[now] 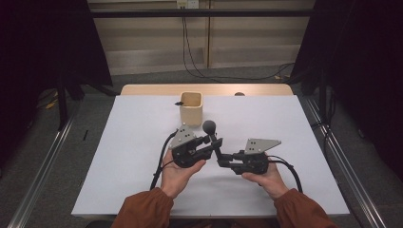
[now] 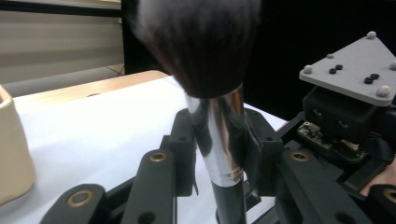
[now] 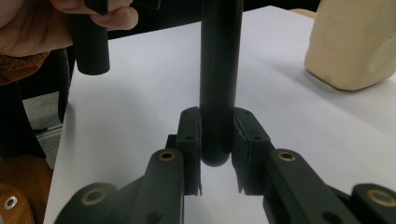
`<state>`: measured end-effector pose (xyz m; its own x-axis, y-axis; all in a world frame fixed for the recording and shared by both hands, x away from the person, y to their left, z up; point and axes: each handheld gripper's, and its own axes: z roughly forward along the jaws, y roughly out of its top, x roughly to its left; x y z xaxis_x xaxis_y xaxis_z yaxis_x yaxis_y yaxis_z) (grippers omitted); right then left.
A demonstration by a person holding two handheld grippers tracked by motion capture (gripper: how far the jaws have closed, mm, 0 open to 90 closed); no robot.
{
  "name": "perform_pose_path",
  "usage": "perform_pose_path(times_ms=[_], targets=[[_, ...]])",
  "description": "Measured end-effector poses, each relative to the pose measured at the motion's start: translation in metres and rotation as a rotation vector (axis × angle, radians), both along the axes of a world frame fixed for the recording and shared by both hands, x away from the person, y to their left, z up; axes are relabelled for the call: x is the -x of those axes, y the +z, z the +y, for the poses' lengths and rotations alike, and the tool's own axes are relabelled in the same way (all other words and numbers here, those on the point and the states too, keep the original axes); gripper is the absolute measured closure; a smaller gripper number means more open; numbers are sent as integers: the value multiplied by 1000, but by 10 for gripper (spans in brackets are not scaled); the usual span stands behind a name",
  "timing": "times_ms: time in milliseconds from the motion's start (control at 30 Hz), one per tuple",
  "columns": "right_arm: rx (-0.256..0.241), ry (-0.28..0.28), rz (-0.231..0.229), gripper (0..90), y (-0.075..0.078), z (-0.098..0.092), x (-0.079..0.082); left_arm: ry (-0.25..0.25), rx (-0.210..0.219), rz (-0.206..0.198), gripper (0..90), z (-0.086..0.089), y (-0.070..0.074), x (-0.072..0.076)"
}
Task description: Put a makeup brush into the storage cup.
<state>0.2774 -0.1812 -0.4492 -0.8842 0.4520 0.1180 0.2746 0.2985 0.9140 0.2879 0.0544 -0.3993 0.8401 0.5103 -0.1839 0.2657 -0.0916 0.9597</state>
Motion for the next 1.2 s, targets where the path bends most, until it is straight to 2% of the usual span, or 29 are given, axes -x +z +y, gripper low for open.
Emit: perform_pose_path(times_ms=[100, 267, 467, 633, 867, 1033, 1200], targets=[[19, 3, -9, 745, 1, 0, 0, -10, -8, -21, 703, -3, 1, 4], [10, 2, -4, 725, 1, -1, 0, 1, -6, -13, 706, 1, 2, 1], [-1, 17, 4, 645, 1, 0, 0, 9, -6, 3, 706, 3, 1, -1], [-20, -19, 0, 480, 2, -4, -1, 19, -1, 8, 706, 6, 1, -2], [-35, -108, -28, 236, 4, -8, -2, 26, 0, 2, 706, 8, 4, -1], [-55, -111, -20, 92, 6, -7, -2, 34, 0, 1, 706, 11, 4, -2], [-46, -127, -7, 40, 5, -9, -2, 54, -2, 4, 706, 16, 5, -3]])
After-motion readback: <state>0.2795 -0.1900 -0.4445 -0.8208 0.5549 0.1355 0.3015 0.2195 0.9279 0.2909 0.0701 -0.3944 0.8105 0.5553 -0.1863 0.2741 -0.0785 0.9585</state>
